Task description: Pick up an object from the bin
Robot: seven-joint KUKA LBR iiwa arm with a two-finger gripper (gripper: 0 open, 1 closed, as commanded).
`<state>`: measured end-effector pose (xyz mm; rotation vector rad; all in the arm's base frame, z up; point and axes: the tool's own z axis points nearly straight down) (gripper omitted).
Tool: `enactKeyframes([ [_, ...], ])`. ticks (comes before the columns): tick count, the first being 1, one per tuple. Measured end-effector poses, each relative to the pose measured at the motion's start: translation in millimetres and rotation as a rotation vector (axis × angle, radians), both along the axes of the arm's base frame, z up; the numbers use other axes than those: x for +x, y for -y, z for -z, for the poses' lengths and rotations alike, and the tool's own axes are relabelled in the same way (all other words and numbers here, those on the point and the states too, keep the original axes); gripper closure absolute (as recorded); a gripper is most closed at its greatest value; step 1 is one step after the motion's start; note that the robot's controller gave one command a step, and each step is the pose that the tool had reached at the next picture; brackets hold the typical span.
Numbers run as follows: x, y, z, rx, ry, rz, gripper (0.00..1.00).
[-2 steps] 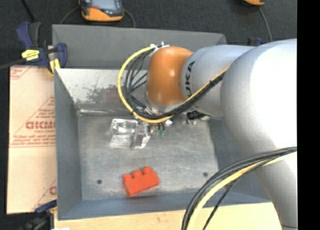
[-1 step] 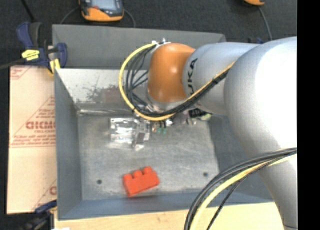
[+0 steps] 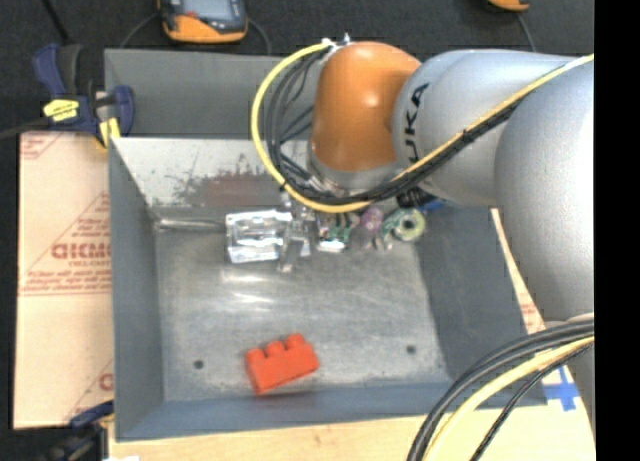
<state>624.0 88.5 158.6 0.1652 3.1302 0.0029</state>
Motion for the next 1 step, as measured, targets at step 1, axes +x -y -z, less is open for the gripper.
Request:
enactKeyframes([
  [1, 0.6, 0.6, -19.3, -0.001, -0.004, 0.0, 1.0],
])
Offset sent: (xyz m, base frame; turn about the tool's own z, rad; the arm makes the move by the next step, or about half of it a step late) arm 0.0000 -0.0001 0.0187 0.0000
